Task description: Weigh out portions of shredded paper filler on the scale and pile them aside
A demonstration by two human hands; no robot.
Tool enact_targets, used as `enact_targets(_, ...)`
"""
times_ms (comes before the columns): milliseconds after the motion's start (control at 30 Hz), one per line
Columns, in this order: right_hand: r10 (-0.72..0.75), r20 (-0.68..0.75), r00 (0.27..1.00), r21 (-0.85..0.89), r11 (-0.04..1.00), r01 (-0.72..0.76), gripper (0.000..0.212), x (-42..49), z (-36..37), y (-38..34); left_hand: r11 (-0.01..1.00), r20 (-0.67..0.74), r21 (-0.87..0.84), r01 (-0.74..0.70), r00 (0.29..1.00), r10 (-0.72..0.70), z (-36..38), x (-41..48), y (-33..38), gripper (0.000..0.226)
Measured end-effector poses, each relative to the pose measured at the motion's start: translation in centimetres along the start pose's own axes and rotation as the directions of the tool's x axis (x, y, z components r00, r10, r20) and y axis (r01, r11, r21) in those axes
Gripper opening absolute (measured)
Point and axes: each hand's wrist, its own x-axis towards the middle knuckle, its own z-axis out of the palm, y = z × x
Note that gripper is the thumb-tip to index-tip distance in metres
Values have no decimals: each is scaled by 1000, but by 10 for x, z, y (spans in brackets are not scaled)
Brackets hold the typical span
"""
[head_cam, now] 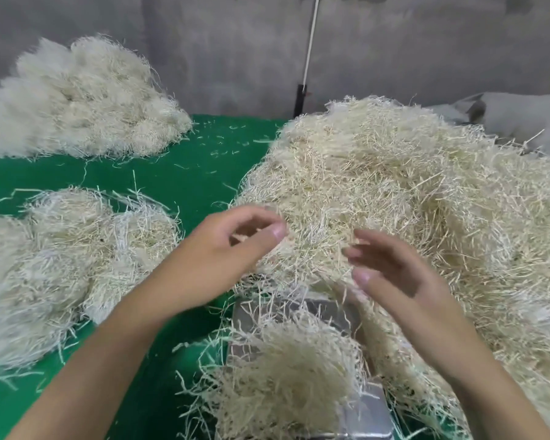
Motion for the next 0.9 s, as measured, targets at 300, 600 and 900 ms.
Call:
enact_targets(300, -18, 91, 996, -78, 997, 25, 47, -14, 0, -19, 998, 58, -48, -30, 998, 33, 15, 4, -10, 17)
enact_targets(600, 41, 19, 999, -72, 997, -39, 28, 7, 15, -17, 997, 39, -78, -15, 999, 18, 14, 4, -7, 18)
enact_targets(900, 16, -37, 999, -314, 949, -27, 29, 17, 3, -3, 997, 49, -74, -39, 998, 42, 14, 6, -13, 18)
